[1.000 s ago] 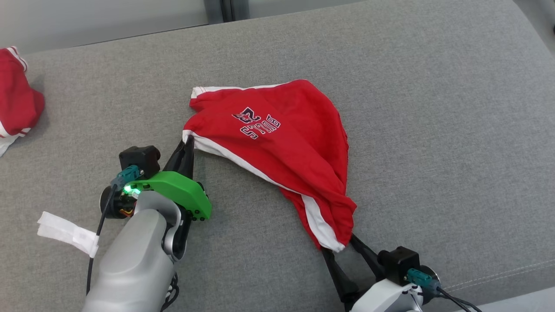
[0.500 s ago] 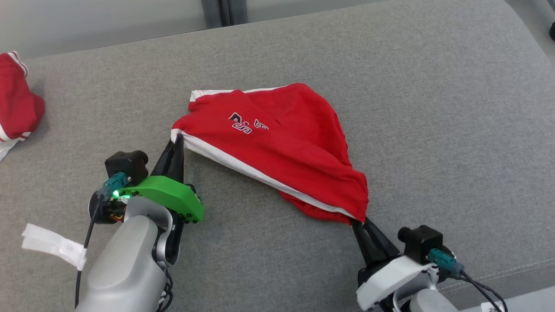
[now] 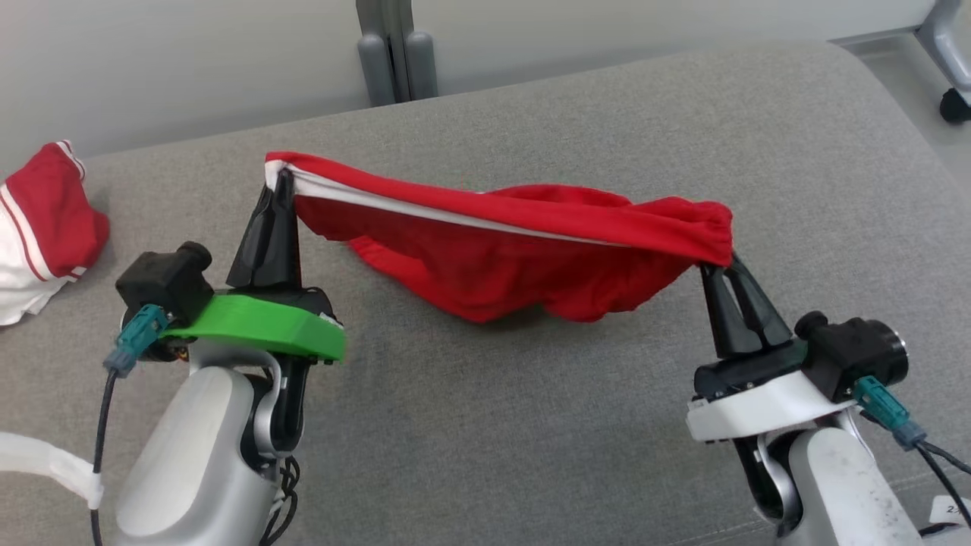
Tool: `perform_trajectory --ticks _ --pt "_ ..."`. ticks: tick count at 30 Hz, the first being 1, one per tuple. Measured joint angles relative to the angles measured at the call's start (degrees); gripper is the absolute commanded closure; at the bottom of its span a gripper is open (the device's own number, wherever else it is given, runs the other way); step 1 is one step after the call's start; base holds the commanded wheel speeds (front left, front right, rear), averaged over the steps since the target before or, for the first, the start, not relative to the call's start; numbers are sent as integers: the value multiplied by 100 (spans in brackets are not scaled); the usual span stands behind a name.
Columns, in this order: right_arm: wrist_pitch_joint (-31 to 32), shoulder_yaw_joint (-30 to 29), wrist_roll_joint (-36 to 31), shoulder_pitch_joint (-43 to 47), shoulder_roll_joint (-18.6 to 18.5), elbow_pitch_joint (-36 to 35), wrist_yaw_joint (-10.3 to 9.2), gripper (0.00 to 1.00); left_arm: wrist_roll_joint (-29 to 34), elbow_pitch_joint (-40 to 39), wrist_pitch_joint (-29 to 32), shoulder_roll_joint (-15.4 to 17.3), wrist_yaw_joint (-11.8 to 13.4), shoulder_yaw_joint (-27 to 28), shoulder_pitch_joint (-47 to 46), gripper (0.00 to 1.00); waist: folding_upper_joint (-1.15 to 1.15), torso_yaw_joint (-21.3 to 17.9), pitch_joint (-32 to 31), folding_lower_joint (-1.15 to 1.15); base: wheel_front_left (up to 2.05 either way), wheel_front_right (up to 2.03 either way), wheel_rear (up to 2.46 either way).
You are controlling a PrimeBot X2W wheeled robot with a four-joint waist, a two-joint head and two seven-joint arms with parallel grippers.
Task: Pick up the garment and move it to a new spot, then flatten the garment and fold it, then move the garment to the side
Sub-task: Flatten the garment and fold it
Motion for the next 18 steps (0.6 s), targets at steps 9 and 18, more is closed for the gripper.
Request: perform_trajectory --ticks 9,18 --pt "51 -347 -386 -92 -355 -1429 2 100 557 -2325 -13 347 437 163 238 100 0 40 -503 0 0 0 0" --pt "638 -628 -625 -41 -528 -3086 1 100 1193 -4191 744 847 899 151 199 100 0 167 -504 0 0 0 0"
